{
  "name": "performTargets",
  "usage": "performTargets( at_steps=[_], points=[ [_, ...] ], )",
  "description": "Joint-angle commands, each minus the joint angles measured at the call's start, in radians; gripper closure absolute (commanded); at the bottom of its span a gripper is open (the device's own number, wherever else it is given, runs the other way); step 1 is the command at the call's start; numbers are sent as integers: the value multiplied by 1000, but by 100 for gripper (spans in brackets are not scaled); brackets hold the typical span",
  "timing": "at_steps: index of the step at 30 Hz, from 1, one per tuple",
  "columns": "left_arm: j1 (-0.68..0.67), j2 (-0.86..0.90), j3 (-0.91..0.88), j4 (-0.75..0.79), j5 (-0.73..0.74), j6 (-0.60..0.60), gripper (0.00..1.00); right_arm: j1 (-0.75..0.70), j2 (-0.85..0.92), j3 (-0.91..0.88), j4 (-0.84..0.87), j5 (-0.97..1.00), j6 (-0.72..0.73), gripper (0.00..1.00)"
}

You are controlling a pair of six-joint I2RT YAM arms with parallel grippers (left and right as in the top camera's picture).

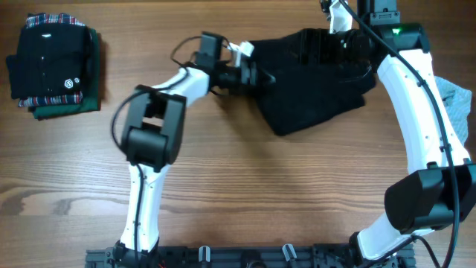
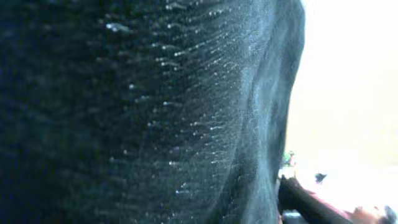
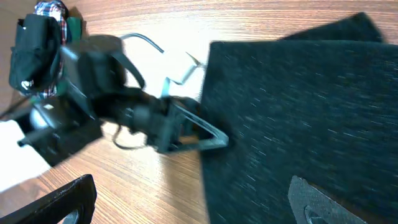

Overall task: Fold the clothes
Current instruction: 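Lift the skirt with the left gripper and carry it left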

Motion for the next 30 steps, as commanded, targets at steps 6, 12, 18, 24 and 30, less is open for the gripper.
performTargets(
  at_steps=[6, 12, 18, 24, 30],
  points=[
    [-40, 52, -26, 88, 37, -45, 96, -5, -29, 15, -2, 6, -7, 0],
    [59, 51, -26, 87, 45, -65, 96, -5, -29, 15, -2, 8, -11, 0],
    [198, 51, -26, 87, 86, -74, 96, -5, -28, 14, -8, 80, -7, 0],
    [299, 51, -26, 87, 156, -73, 86, -2, -26, -37, 7, 153, -10, 0],
    [289, 51, -26, 87, 192, -73, 91, 29, 20, -67, 50, 158, -12, 2]
  ],
)
